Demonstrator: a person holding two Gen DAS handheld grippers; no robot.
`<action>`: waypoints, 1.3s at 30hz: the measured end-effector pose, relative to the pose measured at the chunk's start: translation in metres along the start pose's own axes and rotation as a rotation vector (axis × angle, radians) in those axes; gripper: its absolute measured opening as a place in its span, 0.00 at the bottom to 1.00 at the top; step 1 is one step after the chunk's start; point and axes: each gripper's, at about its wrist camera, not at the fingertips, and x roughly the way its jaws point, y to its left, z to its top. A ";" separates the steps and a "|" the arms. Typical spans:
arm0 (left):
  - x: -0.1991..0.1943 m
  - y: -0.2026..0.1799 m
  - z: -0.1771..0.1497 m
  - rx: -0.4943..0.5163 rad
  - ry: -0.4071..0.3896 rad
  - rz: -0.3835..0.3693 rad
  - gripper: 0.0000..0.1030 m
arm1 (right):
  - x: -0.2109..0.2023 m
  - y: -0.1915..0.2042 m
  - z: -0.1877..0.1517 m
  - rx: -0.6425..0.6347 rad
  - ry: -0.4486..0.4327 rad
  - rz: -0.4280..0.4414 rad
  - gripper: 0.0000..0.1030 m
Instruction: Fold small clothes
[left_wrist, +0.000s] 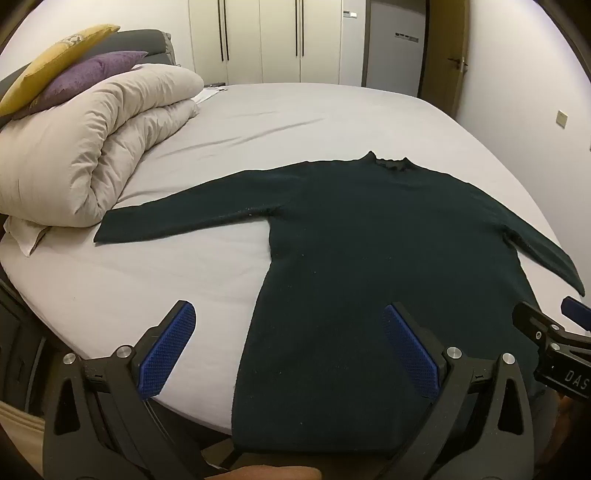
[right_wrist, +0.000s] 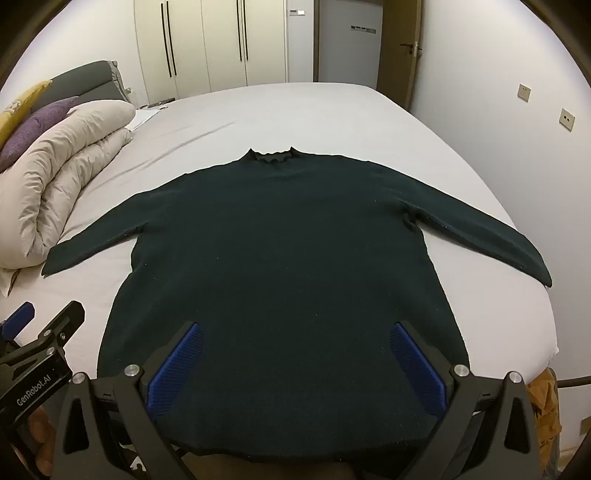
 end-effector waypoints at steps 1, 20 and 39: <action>0.000 0.001 0.000 -0.010 0.007 -0.008 1.00 | 0.000 0.000 0.000 0.001 -0.001 -0.001 1.00; 0.004 0.001 -0.006 -0.009 0.009 -0.002 1.00 | -0.001 0.005 -0.004 -0.012 -0.005 -0.009 1.00; 0.005 0.004 -0.005 -0.010 0.010 -0.007 1.00 | 0.001 0.006 -0.005 -0.017 0.001 -0.014 1.00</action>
